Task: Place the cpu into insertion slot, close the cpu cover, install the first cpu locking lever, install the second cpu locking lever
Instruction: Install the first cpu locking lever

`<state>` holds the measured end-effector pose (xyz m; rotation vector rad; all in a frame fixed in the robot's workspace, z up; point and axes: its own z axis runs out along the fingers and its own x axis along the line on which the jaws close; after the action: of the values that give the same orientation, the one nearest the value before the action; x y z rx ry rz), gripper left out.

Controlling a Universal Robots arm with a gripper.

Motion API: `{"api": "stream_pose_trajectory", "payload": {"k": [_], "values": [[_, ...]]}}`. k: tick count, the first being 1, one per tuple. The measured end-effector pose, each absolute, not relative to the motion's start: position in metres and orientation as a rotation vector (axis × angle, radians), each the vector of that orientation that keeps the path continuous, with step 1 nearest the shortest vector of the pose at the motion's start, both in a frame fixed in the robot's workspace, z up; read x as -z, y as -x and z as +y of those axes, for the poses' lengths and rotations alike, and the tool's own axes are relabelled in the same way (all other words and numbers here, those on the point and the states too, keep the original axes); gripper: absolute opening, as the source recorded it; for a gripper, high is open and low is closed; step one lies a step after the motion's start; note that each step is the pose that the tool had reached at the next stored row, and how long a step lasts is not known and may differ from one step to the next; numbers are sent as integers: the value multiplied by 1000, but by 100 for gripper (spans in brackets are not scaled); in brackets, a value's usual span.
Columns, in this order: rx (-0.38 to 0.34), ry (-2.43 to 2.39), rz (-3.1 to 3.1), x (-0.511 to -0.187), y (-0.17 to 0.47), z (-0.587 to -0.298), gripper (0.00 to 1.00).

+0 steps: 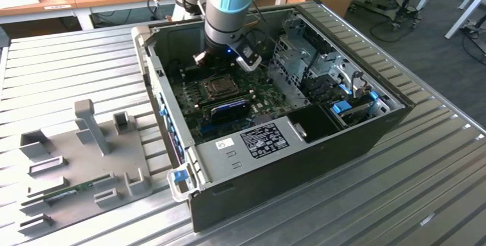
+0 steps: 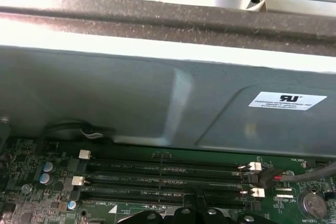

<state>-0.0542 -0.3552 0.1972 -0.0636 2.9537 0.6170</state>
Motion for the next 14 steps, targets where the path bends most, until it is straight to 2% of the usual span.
{"api": "stream_pose_trajectory", "payload": {"k": [14], "values": [[-615,13,2947,-197,57,-353,10]]}}
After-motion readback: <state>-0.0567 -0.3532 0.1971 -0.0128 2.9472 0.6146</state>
